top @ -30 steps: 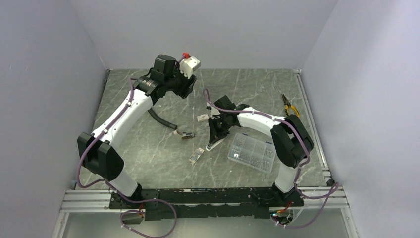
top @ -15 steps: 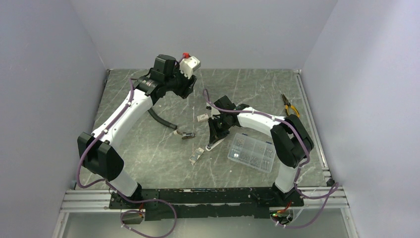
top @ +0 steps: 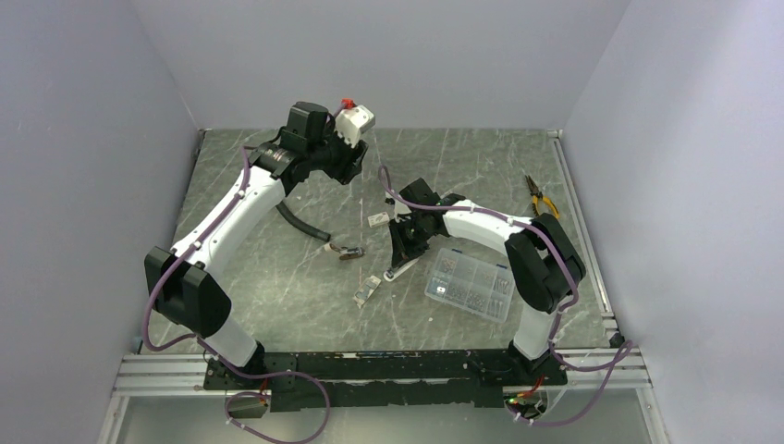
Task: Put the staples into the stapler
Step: Install the staple into the stapler.
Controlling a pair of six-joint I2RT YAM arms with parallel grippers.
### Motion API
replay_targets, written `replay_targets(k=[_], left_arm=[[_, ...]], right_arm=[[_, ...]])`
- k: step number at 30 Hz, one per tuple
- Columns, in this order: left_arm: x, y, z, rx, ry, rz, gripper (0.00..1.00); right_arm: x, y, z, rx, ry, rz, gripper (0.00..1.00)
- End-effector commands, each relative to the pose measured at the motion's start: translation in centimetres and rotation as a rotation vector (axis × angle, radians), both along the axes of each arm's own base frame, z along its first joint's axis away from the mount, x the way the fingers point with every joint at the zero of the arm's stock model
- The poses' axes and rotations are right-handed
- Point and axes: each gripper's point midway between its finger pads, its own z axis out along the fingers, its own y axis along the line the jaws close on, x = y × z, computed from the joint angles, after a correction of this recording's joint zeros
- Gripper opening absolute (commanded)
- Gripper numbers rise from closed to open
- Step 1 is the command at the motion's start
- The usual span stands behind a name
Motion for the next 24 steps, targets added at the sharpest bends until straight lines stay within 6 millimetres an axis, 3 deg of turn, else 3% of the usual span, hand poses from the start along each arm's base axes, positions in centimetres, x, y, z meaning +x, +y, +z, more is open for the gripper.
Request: replay_targets(k=[1, 24], left_arm=[[-0.70, -0.03, 3.05, -0.059, -0.051, -0.007, 0.56], [-0.95, -0.32, 3.16, -0.072, -0.042, -0.022, 0.56]], right_arm=[[0.76, -0.12, -0.21, -0.011, -0.032, 0.000, 0.12], [1.16, -0.58, -0.22, -0.038, -0.057, 0.000, 0.20]])
